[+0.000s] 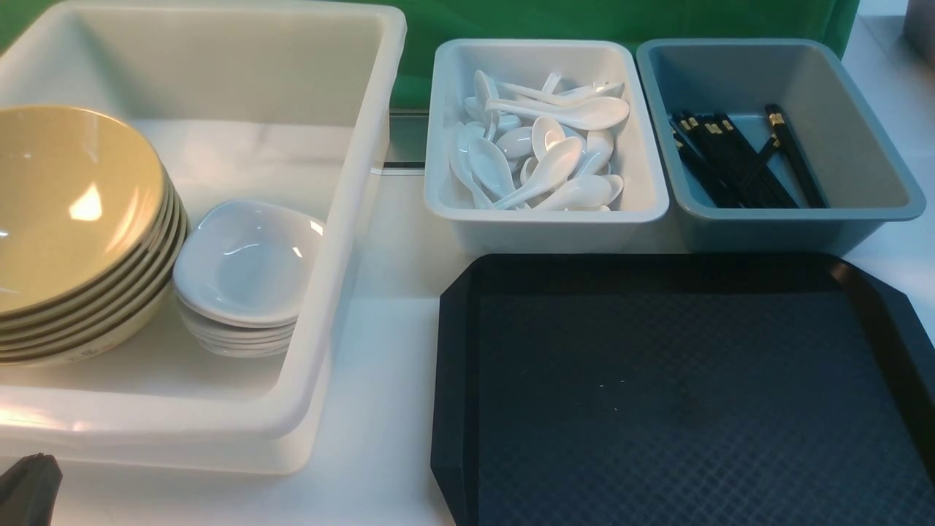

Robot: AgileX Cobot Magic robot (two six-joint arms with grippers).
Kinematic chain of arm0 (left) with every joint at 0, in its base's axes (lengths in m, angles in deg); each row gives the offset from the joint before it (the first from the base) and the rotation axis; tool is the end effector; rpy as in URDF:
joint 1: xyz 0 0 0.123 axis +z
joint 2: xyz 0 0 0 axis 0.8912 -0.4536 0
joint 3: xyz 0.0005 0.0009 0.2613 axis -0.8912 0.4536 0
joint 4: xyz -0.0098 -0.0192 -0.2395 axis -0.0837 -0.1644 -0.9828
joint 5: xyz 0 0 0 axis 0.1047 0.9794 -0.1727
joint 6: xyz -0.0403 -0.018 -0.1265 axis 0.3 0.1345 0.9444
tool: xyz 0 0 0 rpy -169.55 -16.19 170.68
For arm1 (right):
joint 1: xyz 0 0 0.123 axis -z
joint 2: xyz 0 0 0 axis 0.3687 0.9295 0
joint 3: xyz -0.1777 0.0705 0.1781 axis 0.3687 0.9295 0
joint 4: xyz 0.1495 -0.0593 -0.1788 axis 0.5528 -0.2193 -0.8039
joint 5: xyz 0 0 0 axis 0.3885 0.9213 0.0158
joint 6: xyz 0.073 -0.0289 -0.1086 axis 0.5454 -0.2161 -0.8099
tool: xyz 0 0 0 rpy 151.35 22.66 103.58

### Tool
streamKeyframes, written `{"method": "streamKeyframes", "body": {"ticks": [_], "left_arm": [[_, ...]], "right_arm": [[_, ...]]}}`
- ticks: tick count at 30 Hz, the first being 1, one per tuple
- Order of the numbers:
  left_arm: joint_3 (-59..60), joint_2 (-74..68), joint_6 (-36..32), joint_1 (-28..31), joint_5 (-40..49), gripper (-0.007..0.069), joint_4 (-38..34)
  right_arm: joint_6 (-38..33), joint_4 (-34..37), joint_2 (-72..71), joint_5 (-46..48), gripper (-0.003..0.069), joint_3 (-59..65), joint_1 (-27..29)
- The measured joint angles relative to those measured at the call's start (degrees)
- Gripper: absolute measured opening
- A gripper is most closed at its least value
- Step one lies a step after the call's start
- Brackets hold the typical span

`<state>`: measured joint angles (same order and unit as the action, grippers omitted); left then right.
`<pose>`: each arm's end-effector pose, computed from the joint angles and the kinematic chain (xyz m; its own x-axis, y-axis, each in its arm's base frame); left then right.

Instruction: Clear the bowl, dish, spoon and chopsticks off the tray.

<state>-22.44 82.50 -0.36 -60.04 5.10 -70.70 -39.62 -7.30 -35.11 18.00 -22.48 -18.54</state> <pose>0.1082 0.0047 0.1676 -0.2329 -0.0216 -0.9723 -0.0478 0.9988 -0.0108 0.1076 -0.0101 0.1652 -0.2448 0.0536 -0.9681 0.0949 0.9950 0.0311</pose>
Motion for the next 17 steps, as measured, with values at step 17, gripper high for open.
{"method": "streamKeyframes", "body": {"ticks": [17], "left_arm": [[0.0, 0.0, 0.0, 0.0, 0.0, -0.0011, 0.0]], "right_arm": [[0.0, 0.0, 0.0, 0.0, 0.0224, 0.0, 0.0]]}}
